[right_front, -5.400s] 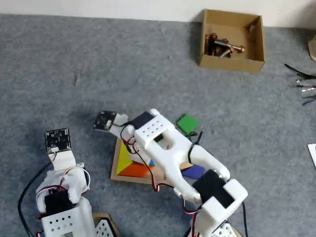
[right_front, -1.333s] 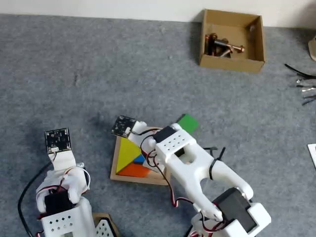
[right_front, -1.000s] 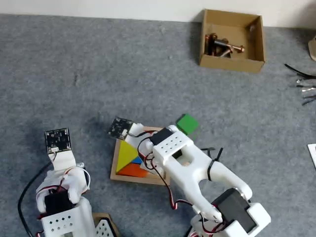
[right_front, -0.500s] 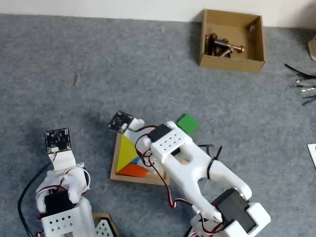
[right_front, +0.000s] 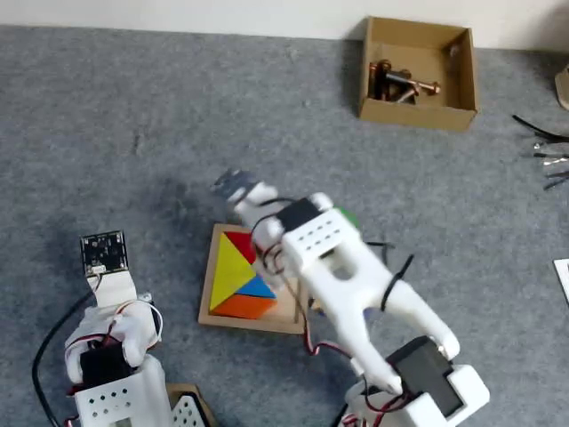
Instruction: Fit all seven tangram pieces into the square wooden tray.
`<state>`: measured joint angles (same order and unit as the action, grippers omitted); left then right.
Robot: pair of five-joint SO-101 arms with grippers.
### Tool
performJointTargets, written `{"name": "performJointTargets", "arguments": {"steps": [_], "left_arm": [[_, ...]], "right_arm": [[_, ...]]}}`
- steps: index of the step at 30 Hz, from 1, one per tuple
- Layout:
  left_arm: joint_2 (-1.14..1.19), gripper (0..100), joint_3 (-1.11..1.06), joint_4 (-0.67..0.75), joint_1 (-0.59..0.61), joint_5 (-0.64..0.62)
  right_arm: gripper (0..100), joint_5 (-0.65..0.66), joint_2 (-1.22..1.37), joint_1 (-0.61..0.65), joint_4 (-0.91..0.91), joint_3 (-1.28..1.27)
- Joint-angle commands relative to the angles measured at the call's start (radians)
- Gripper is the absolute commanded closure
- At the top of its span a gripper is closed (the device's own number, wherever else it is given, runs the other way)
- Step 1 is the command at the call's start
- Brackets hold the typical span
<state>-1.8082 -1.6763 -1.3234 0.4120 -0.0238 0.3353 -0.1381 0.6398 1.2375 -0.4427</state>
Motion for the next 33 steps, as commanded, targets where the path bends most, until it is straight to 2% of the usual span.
{"name": "performJointTargets", "arguments": {"steps": [1, 15, 21, 28, 33], "left_arm": [[-0.005, 99, -0.019, -0.003, 0.013, -0.011], [-0.005, 99, -0.019, -0.003, 0.013, -0.011], [-0.005, 99, -0.019, -0.003, 0.013, -0.011], [-0.005, 99, -0.019, -0.003, 0.013, -0.011], [-0.005, 99, -0.019, -0.003, 0.013, -0.011]], "right_arm": [[99.4, -0.011, -0.058, -0.105, 0.085, 0.116], [98.8, 0.008, -0.048, -0.315, 0.271, 0.139], [98.8, 0.249, -0.056, -0.331, 0.312, 0.064], [98.8, 0.288, -0.056, -0.331, 0.315, -0.033], [98.8, 0.365, -0.056, -0.332, 0.309, -0.125]]}}
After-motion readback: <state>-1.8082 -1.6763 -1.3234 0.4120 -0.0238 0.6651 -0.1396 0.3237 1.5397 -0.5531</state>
